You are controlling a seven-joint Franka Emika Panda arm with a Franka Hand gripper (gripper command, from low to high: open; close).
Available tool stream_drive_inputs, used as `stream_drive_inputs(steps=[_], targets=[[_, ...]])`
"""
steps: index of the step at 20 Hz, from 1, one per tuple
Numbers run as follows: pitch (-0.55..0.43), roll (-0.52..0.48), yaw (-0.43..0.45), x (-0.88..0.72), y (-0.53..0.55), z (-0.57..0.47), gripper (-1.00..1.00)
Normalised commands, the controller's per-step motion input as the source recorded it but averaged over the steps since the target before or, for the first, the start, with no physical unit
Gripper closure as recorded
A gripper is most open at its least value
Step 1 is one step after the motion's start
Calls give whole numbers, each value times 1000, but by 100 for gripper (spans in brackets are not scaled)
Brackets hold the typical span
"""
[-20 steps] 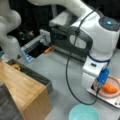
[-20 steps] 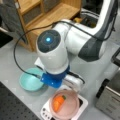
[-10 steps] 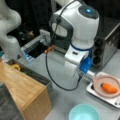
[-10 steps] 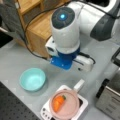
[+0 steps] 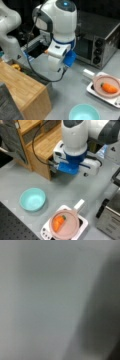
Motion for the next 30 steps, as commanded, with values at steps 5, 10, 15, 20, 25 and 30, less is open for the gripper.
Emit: stream_drive_inputs(steps=[5,10,15,20,25,30], targets=[[-246,33,86,-400,-191,-34,-100],[-224,-6,33,-456,-217,43,-100],[-184,-6,76,-401,-185,-13,-100],[-139,-31,118,-194,-75,-107,-100],[-124,-42,123,-105,-55,-88,-100],[-119,-111,28,-122,-94,-60,-100]])
